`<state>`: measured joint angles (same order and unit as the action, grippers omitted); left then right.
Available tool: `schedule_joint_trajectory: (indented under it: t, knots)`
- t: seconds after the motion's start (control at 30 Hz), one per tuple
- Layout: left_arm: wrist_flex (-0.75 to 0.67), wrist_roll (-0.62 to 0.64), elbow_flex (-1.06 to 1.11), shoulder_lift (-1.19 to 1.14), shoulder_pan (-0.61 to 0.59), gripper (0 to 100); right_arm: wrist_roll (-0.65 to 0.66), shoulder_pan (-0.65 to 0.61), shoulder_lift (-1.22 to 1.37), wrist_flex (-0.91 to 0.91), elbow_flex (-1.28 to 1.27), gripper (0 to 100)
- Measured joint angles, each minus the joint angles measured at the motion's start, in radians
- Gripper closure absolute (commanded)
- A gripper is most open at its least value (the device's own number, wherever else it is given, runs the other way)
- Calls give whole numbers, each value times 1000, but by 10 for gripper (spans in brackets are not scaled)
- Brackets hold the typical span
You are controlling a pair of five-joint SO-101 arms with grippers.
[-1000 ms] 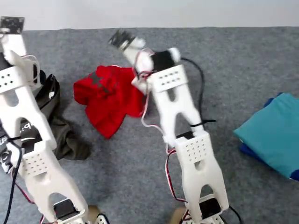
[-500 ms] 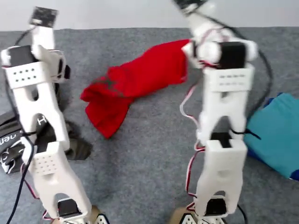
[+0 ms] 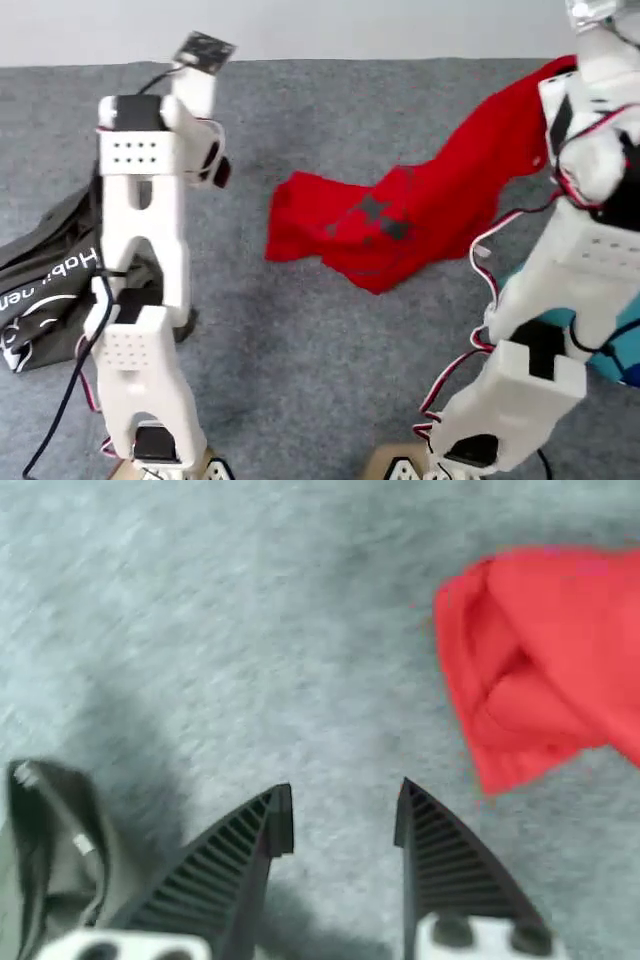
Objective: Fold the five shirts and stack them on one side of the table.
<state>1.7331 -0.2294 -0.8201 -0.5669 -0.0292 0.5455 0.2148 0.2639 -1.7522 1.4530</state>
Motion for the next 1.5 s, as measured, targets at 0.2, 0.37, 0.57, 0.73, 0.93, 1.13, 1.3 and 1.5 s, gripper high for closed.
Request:
schedule_joint_trajectory:
  t: [0.2, 0.37, 0.57, 0.73, 0.93, 1.13, 1.3, 1.5]
  knots:
    - [0, 0, 20, 20, 121, 826, 0, 2, -46, 9, 0, 988]
    - [0, 0, 72, 150, 164, 826, 0, -31, -115, 115, 0, 988]
    - [0, 0, 114, 322, 147, 826, 44, -203, -166, 279, 2, 988]
    - [2, 0, 138, 440, 92, 827, 160, -370, -167, 459, 2, 988]
    - [2, 0, 192, 539, -11, 827, 362, -580, -167, 677, 2, 988]
    - [2, 0, 253, 623, -143, 827, 585, -724, -147, 836, -40, 988]
    - [2, 0, 313, 689, -193, 827, 644, -706, -75, 853, -138, 988]
    - [2, 0, 394, 743, -199, 827, 652, -568, 21, 764, -298, 988]
